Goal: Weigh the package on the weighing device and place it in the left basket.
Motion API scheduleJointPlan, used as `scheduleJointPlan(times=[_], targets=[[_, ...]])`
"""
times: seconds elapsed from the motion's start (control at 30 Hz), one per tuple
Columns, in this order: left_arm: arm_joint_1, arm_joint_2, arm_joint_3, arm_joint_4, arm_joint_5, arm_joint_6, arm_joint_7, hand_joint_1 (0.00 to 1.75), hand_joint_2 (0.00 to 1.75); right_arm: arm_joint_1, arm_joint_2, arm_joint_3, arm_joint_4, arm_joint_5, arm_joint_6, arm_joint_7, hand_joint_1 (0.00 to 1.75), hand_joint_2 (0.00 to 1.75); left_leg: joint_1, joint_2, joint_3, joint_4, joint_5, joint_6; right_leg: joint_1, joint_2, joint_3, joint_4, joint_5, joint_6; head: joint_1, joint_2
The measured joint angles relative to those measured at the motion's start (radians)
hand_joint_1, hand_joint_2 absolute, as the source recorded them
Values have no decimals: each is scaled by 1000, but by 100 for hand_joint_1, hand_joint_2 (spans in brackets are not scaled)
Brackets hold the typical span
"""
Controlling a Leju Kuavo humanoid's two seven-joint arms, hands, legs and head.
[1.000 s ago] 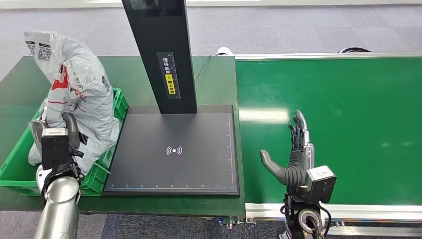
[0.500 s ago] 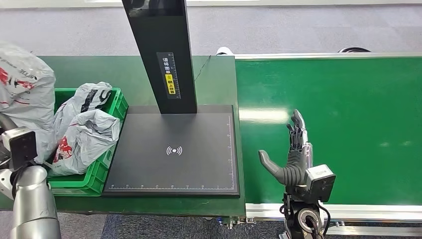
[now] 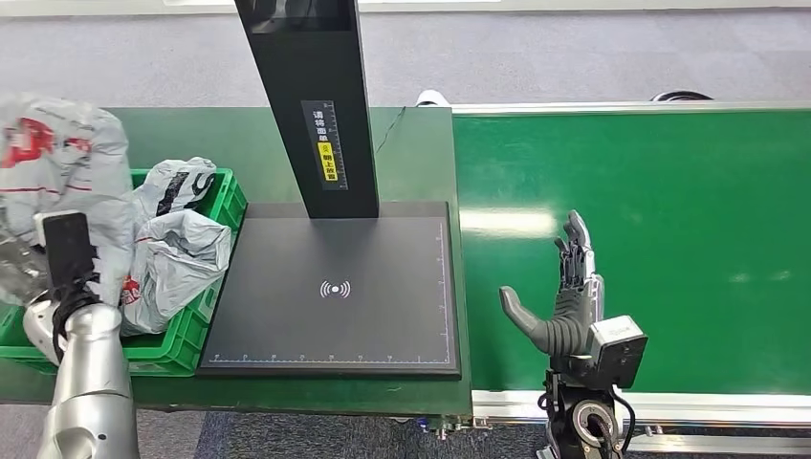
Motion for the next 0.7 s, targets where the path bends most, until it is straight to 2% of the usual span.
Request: scheduleJointPlan(times=[0.07,0.23,0.4,0.53,0.57,0.6,0.67,0.7], targets=[[-16,23,-55,67,-43,-96,109,175,175,-4,-1,0,1,4,8,4,0,175,0,0,0,0,0,0,0,0,0,0,0,0,0,0],[-62,79,-157,217,-119,-221,222,175,175,-29,-2,0,14,11,25,7,0,175,0,-1,0,0,0,0,0,-1,1,0,0,0,0,0],[-91,124,-253,301,-279,-223,379,175,175,-47,-2,0,30,17,30,16,0,175,0,-1,2,0,0,0,0,-2,4,0,0,0,0,0],[-99,138,-299,315,-344,-237,447,175,175,-48,-1,0,35,25,30,22,0,175,0,-1,4,0,0,0,0,-2,6,0,0,0,0,0],[-99,140,-306,315,-356,-236,458,168,175,-48,0,0,35,27,30,23,0,175,0,-1,5,0,0,0,0,-2,6,0,0,0,0,0],[-99,141,-310,315,-365,-232,466,158,175,-48,0,0,36,28,30,23,0,175,0,-1,5,0,0,0,0,-2,7,0,0,0,0,0],[-97,142,-313,315,-378,-211,475,71,175,-48,0,0,36,29,30,24,0,175,0,-1,5,0,0,0,0,-2,7,0,0,0,0,0],[-95,142,-313,314,-381,-197,475,34,175,-47,0,0,36,29,30,24,0,175,0,-1,5,0,0,0,0,-2,7,0,0,0,0,0]])
